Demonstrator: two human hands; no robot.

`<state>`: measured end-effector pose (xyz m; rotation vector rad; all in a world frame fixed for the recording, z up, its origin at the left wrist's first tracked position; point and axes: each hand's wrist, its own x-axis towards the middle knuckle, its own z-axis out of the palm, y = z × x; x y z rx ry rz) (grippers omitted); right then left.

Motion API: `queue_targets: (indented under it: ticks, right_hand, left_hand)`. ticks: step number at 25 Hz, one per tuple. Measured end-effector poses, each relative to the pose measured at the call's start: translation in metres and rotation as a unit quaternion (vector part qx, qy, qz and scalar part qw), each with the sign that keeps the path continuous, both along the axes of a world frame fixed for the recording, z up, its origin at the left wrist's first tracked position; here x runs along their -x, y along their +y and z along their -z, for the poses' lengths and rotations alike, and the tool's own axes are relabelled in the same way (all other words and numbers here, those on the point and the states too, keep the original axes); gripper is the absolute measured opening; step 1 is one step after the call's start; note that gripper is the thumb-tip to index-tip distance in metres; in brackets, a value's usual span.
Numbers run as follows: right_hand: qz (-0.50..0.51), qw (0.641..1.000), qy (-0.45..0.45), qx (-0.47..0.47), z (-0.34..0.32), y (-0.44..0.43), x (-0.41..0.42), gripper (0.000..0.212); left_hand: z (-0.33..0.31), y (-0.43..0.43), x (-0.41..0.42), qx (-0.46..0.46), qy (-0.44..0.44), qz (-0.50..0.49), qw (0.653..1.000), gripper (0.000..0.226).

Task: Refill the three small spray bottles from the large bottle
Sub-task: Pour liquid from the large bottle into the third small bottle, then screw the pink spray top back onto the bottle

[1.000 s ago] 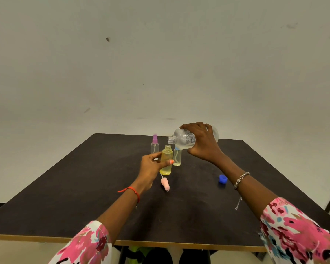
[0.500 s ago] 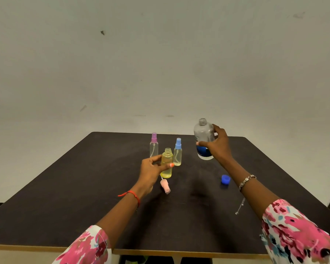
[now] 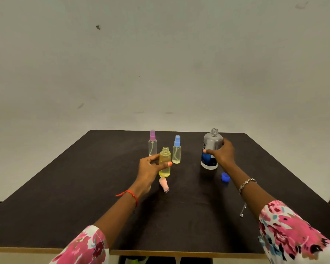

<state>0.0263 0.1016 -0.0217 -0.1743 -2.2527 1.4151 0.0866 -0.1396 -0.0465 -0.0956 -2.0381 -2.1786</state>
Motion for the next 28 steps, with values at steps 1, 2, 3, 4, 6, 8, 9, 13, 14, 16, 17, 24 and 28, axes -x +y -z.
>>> queue_targets:
  ticks: [1,2,3,4,6,8,9,13,14,16,17,24,28]
  right_hand:
    - [-0.001,1.000,-0.009,-0.006,0.000,0.001,0.001,0.072]
    - [-0.006,1.000,-0.024,-0.010,-0.001,0.002,0.001,0.073]
    - [-0.013,0.999,-0.041,-0.013,-0.002,0.002,0.001,0.074]
    - [-0.015,0.998,-0.059,-0.016,-0.006,0.001,-0.001,0.076]
    - [0.032,0.996,-0.068,-0.055,-0.013,-0.005,-0.008,0.083]
    - [0.105,0.985,0.029,-0.133,-0.017,-0.017,-0.018,0.073]
    - [0.095,0.978,0.090,-0.164,-0.018,-0.025,-0.023,0.057]
    - [-0.253,0.923,-0.063,-0.282,-0.019,-0.058,-0.039,0.032]
    - [-0.315,0.881,-0.107,-0.335,-0.015,-0.066,-0.040,0.039]
    - [-0.362,0.842,-0.108,-0.384,-0.007,-0.080,-0.041,0.046]
    - [-0.370,0.838,-0.095,-0.389,-0.002,-0.085,-0.042,0.047]
    - [-0.434,0.782,-0.102,-0.436,0.018,-0.104,-0.043,0.039]
    - [-0.415,0.817,-0.079,-0.393,0.012,-0.094,-0.041,0.027]
  left_hand:
    - [0.000,0.000,0.000,-0.001,0.000,0.000,1.000,0.030]
    - [0.000,0.001,0.000,-0.002,0.000,0.000,1.000,0.031]
    - [0.001,0.001,0.000,-0.003,0.000,0.000,1.000,0.030]
    - [0.001,0.001,0.000,-0.004,-0.001,-0.001,1.000,0.029]
    - [0.000,0.000,-0.001,-0.007,-0.002,-0.001,1.000,0.028]
    - [0.000,-0.001,-0.002,-0.012,0.003,-0.003,1.000,0.028]
    - [0.000,-0.002,-0.002,-0.016,0.006,-0.006,1.000,0.027]
    - [-0.005,-0.006,-0.004,-0.022,0.018,-0.022,0.999,0.028]
    - [-0.007,-0.007,-0.004,-0.020,0.020,-0.028,0.999,0.028]
    - [-0.011,-0.010,-0.005,-0.017,0.024,-0.038,0.999,0.028]
    - [-0.012,-0.012,-0.006,-0.014,0.024,-0.042,0.999,0.028]
    - [-0.013,-0.022,-0.006,0.001,0.020,-0.060,0.998,0.036]
    - [-0.013,-0.021,-0.007,-0.001,0.015,-0.060,0.998,0.038]
